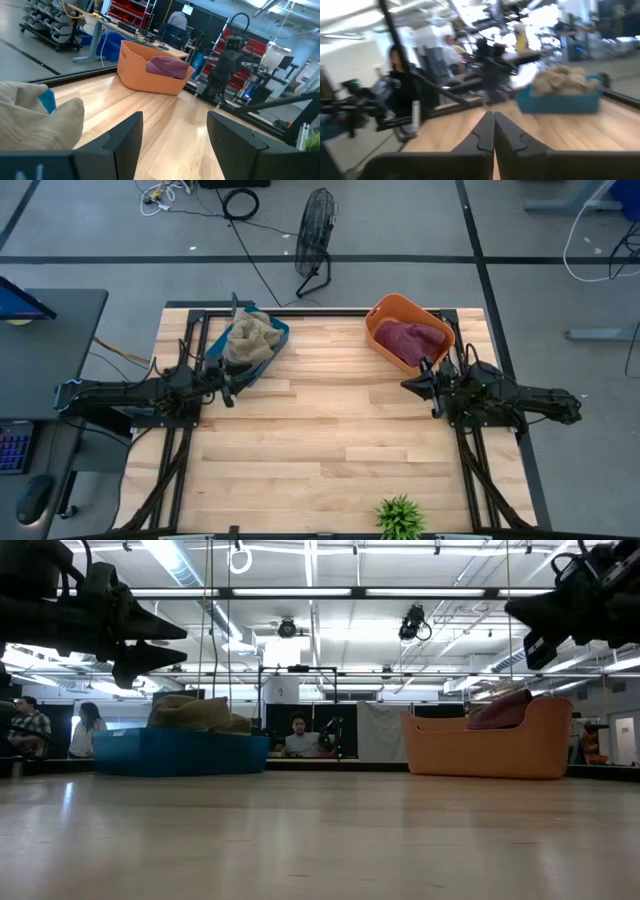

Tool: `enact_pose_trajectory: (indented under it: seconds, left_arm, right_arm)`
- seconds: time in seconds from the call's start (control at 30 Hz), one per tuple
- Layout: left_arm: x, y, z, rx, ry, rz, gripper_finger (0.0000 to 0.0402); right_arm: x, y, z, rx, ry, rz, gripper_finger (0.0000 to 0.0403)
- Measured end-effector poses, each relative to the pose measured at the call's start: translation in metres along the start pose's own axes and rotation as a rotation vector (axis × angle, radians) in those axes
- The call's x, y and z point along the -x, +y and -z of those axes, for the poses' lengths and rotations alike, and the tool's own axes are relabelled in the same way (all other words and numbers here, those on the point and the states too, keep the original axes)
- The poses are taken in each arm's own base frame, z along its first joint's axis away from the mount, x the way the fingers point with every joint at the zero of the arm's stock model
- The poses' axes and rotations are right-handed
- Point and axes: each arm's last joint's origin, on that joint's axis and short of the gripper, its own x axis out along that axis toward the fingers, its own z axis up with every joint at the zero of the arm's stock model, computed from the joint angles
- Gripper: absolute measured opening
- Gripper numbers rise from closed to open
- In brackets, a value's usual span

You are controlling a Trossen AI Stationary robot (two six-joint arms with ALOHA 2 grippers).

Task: Pick & Place hat
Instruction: Return to Home Position

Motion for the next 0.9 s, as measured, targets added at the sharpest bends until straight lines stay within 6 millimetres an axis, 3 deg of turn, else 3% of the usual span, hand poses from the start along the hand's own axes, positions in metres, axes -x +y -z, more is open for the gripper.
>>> enact_pose_trajectory:
  seconds: [0.17, 0.9]
  left_arm:
    - [0.0000, 0.0000, 0.0000, -0.007, 0.000, 0.000, 0.0224]
    - [0.0000, 0.0000, 0.0002, -0.011, 0.001, 0.000, 0.0224]
  right_arm:
    - [0.0004, -0.0043, 0.0067, 0.000, 0.054, 0.099, 0.0019]
    - [0.0003, -0.0043, 0.0060, -0.003, 0.048, 0.103, 0.0022]
